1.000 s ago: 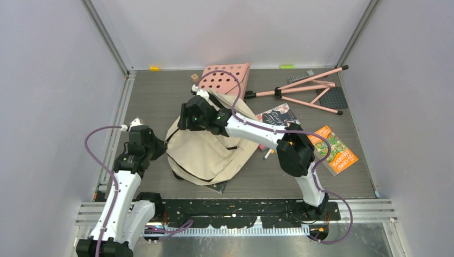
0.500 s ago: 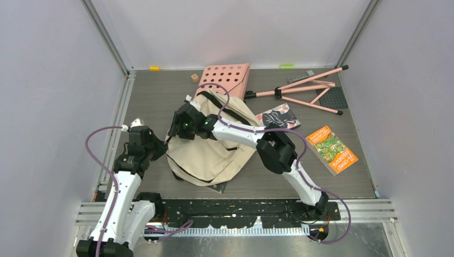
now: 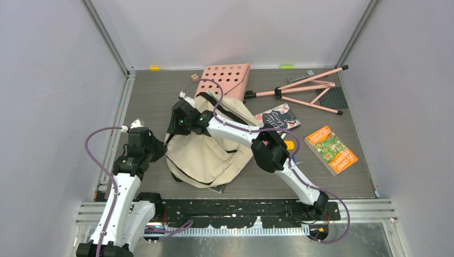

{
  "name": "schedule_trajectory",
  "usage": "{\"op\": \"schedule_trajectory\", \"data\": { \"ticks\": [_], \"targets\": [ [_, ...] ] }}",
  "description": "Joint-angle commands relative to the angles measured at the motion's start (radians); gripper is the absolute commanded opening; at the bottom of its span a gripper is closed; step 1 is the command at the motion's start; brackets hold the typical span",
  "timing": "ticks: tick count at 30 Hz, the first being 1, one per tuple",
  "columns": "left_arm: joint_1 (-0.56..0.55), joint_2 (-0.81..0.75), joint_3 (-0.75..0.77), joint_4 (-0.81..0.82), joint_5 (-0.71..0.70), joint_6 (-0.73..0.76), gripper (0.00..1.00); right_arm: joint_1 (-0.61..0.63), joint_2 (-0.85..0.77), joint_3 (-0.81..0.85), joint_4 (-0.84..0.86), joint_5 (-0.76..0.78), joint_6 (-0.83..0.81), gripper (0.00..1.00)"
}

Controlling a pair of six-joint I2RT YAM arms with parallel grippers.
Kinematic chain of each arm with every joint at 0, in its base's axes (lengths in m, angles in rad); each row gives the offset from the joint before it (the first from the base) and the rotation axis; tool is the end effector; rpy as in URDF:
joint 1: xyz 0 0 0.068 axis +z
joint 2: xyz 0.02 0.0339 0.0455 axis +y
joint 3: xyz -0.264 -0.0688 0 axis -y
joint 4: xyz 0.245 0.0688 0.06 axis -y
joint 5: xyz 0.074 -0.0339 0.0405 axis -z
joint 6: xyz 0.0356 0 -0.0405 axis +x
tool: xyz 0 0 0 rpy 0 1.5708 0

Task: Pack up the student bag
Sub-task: Unzip the student bag at the center of the board.

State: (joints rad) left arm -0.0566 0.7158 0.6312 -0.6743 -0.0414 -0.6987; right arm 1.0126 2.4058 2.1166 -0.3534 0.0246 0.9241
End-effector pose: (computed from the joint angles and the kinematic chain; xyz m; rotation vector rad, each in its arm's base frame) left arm 0.1493 -0.0070 0.2504 -0.7621 2.2254 -0.3275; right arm 0.2949 0.4706 0.2127 -0.0921 2.4170 0.9807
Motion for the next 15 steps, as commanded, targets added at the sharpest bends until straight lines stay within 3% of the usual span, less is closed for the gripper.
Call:
{"op": "schedule_trajectory", "data": {
  "ticks": [1,5,8,15],
  "targets": [
    [0.005,-0.016,0.030,-0.019,-0.005,0.016,0.00,0.004,0.028,0.092,-0.062,0.014,-0.050,0.38],
    [0.006,-0.019,0.028,-0.027,-0.003,0.018,0.00,0.005,0.032,0.094,-0.042,0.001,-0.071,0.31],
    [0.005,-0.025,0.024,-0.033,0.001,0.021,0.00,0.004,0.027,0.088,-0.020,-0.002,-0.086,0.05],
    [0.005,-0.048,0.016,-0.063,0.015,0.018,0.00,-0.018,-0.048,0.006,0.122,0.074,-0.053,0.01]
  ]
}}
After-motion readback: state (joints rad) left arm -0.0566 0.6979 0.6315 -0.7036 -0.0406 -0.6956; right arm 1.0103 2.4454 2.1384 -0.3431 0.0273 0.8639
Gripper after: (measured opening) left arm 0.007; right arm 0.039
